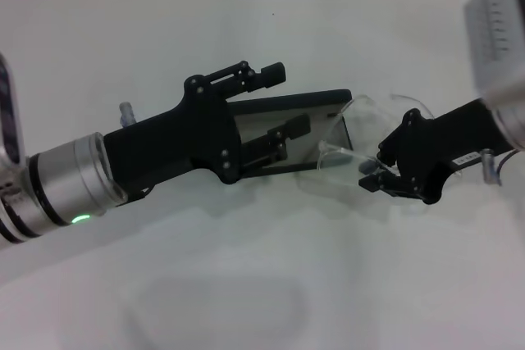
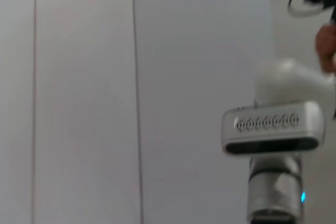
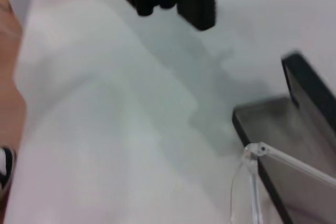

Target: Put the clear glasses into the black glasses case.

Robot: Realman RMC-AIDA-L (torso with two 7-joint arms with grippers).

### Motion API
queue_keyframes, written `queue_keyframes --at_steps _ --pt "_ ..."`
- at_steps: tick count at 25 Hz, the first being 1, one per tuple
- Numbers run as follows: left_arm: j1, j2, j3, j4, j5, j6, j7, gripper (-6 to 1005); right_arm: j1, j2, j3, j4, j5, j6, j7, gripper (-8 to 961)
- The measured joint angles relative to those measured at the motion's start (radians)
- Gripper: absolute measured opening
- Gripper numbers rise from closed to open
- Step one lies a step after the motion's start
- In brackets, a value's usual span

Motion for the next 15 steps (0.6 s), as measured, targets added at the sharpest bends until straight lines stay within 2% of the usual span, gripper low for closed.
queue_keyframes --at_steps 6,15 --pt "-0.024 0.003 0.0 -0.045 -0.013 0.094 -0.006 615 -0.068 0.0 0.06 0.096 0.179 0.001 -0.354 128" --pt "-0.035 0.005 0.003 -0.055 -0.008 0.156 -0.014 614 -0.16 0.001 0.062 0.226 0.445 -0.038 -0.876 127"
